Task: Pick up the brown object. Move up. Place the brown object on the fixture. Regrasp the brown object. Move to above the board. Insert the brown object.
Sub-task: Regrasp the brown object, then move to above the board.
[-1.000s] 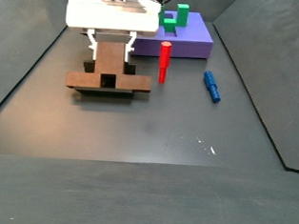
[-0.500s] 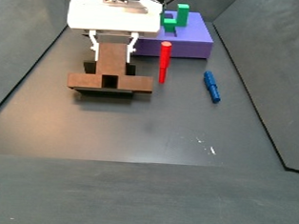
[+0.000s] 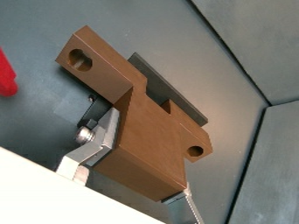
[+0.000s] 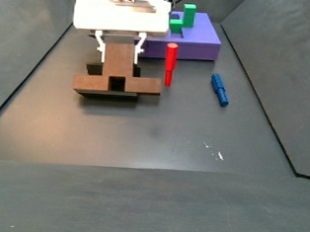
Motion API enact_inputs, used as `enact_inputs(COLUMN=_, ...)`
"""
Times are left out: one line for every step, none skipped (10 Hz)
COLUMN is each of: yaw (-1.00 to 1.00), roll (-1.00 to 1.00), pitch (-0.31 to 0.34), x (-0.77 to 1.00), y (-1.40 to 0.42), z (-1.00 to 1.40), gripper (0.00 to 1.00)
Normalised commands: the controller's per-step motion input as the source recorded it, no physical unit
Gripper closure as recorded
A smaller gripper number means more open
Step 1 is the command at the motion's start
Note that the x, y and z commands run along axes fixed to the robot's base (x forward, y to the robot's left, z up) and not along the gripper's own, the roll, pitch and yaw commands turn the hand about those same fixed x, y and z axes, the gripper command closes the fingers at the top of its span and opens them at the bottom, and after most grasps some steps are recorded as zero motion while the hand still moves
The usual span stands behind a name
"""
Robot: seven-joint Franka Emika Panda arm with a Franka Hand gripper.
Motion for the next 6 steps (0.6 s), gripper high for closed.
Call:
enact_inputs(yaw=0.00, roll=0.00, pitch=0.000, x=0.00, y=0.00, z=0.00, gripper=1.00)
enact_inputs(yaw=0.00, roll=0.00, pitch=0.000, x=0.00, y=0.00, z=0.00, gripper=1.00)
enact_inputs(yaw=0.00, roll=0.00, pitch=0.000, x=0.00, y=0.00, z=1.40, gripper=1.00)
enact_inputs(yaw=0.03, roll=-0.01, pitch=0.018, x=-0.01, y=-0.01, z=1.40, gripper=1.00)
enact_inputs(yaw=0.04, roll=-0.04, pitch=0.030, x=-0.04, y=-0.02, z=1.40, gripper=1.00)
enact_inputs(yaw=0.03, roll=-0.01, pitch=0.037, x=-0.01, y=-0.01, z=1.40, gripper=1.00)
